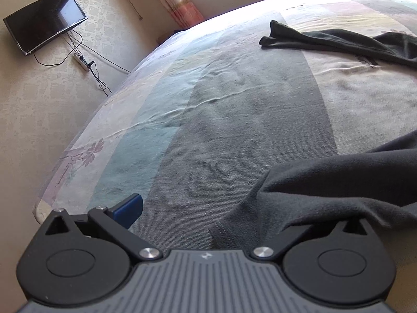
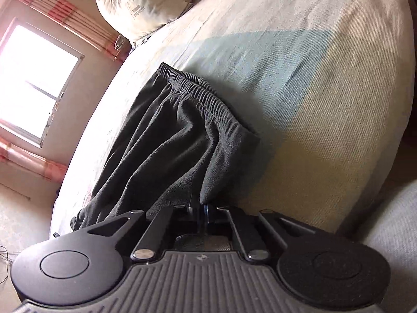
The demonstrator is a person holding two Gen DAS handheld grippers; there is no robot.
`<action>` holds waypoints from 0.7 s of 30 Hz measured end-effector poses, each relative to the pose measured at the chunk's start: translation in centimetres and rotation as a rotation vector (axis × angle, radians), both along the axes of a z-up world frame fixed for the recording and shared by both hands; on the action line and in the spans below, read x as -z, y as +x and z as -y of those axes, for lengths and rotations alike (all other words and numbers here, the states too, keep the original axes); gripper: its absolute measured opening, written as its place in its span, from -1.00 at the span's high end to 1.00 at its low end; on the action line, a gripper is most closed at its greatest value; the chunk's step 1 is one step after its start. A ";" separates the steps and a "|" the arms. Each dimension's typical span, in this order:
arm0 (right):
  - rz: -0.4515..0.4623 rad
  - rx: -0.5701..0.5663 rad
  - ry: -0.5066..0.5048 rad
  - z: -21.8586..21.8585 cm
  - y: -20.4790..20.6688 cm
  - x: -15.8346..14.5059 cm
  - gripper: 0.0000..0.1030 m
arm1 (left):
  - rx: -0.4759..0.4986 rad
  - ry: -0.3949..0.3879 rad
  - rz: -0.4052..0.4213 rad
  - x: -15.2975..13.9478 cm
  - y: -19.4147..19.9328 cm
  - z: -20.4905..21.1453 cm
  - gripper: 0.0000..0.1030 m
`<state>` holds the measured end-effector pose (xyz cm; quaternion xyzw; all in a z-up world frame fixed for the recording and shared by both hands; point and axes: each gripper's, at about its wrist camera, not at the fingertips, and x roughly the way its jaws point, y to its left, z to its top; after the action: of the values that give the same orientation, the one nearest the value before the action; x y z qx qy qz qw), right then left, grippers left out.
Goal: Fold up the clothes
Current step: 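Grasp the elastic waistband with the right tool and smooth it flat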
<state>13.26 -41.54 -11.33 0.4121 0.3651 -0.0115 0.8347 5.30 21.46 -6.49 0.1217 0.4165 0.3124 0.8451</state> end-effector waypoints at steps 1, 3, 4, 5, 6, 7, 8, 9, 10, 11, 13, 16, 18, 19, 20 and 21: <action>0.000 -0.008 -0.023 0.2 -0.1 -0.4 0.94 | -0.003 0.001 0.003 -0.1 0.0 -0.2 -0.99; 0.004 -0.018 -0.047 0.8 -0.4 -1.4 0.94 | -0.008 0.003 0.011 -0.4 -0.1 -0.5 -0.99; 0.009 -0.019 -0.063 1.2 -0.5 -2.0 0.94 | -0.010 0.003 0.014 -0.6 -0.2 -0.6 -0.99; 0.010 -0.016 -0.084 1.6 -0.6 -2.5 0.94 | -0.013 0.004 0.018 -0.7 -0.2 -0.8 -0.99; 0.007 -0.007 -0.103 2.1 -0.8 -2.9 0.94 | -0.015 0.005 0.021 -0.8 -0.3 -1.0 -0.99; -0.002 0.003 -0.115 2.7 -0.9 -3.1 0.94 | -0.018 0.006 0.025 -1.0 -0.3 -1.1 -0.99; -0.016 0.017 -0.131 3.3 -1.1 -3.2 0.94 | -0.020 0.006 0.029 -1.1 -0.3 -1.3 -0.99; -0.032 0.035 -0.154 3.8 -1.2 -3.3 0.94 | -0.021 0.008 0.028 -1.0 -0.3 -1.2 -1.00; -0.046 0.046 -0.166 4.3 -1.4 -3.2 0.94 | -0.021 0.009 0.027 -1.0 -0.4 -1.2 -1.00; -0.061 0.048 -0.162 4.7 -1.5 -3.1 0.94 | -0.023 0.004 0.026 -0.9 -0.4 -1.2 -0.99; -0.076 0.053 -0.186 5.1 -2.1 -3.5 0.94 | -0.027 -0.007 0.023 -0.7 -0.4 -1.3 -0.99; -0.065 0.027 -0.236 4.6 -2.6 -4.8 0.80 | -0.028 -0.022 0.016 -0.5 -0.5 -1.5 -0.99; -0.027 -0.066 -0.175 3.3 -2.6 -5.6 0.65 | -0.027 -0.028 0.014 -0.4 -0.5 -1.5 -0.99; -0.014 -0.114 -0.133 2.2 -2.3 -5.6 0.42 | -0.021 -0.024 0.010 -0.3 -0.4 -1.3 -0.99; 0.000 -0.162 -0.092 1.2 -2.0 -5.7 0.30 | -0.016 -0.024 0.010 -0.3 -0.4 -1.2 -0.99; 0.002 -0.209 -0.047 -0.1 -1.6 -5.4 0.08 | -0.012 -0.025 0.010 -0.2 -0.3 -1.0 -0.99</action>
<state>11.69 -41.45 -5.91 0.3520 0.4047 0.0676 0.8413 4.97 22.50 -6.29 0.1072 0.4168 0.3127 0.8468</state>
